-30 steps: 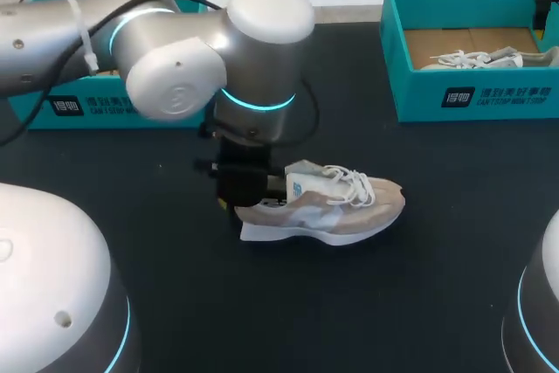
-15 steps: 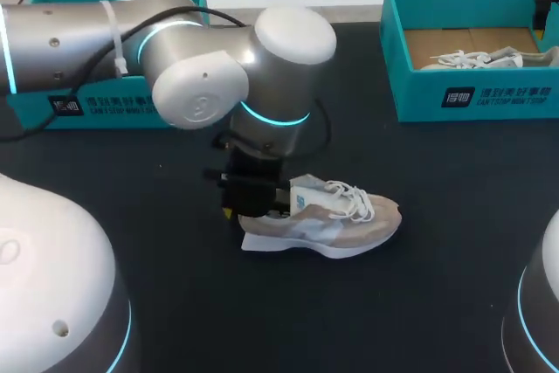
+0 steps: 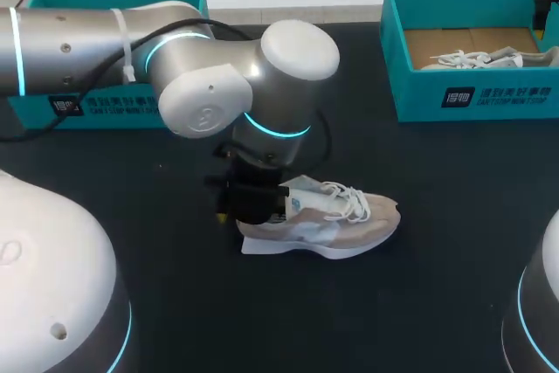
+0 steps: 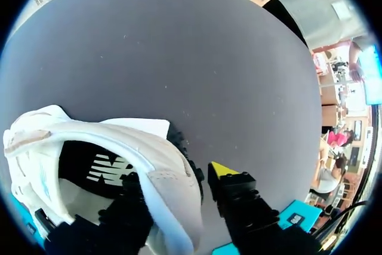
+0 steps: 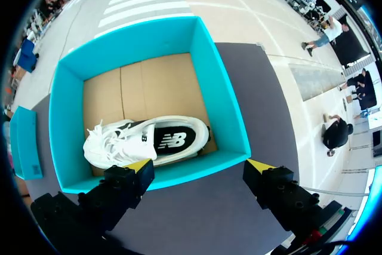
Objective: Take the shoe out of the shoebox, open the shoe tongue, remove and reinsert the insole, then place the shoe into the shoebox
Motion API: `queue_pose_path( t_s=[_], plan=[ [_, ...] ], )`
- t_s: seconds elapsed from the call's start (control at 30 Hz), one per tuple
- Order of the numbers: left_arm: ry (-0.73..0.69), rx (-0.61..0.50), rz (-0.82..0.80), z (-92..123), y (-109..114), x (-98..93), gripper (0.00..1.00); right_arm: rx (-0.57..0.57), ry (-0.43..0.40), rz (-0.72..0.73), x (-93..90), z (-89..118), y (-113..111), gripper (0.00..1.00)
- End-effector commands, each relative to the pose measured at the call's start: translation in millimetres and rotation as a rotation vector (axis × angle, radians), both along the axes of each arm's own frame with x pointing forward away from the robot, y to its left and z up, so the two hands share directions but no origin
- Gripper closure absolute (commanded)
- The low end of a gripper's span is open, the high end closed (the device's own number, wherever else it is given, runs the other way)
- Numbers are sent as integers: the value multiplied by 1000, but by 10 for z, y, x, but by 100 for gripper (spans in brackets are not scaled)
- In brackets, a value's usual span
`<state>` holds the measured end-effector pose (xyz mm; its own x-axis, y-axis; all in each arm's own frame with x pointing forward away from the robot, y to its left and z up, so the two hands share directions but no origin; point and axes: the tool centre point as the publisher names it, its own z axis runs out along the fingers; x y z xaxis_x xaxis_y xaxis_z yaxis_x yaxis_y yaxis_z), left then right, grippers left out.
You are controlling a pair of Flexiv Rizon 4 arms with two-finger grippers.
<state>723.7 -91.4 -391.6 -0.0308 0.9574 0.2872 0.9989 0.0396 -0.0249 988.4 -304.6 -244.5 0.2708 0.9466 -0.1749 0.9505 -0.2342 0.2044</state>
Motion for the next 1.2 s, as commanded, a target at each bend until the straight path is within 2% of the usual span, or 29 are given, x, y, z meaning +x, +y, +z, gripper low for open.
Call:
queue_pose_path(
  t_s=[0.03,0.37,0.63,0.87,1.0,1.2],
  plan=[
    [29,-51,-3,109,16,4,0,-1,0,-1,0,1,3,0],
    [24,-174,27,676,-23,17,0,-1,0,-1,0,1,3,0],
    [67,-319,204,1075,26,0,0,-1,0,-1,0,1,3,0],
    [105,-462,465,1300,271,16,0,-1,0,-1,0,1,3,0],
    [183,-608,654,1392,435,22,0,-1,0,-1,0,1,3,0],
    [183,-608,654,1392,435,22,0,-1,0,-1,0,1,3,0]
  ],
)
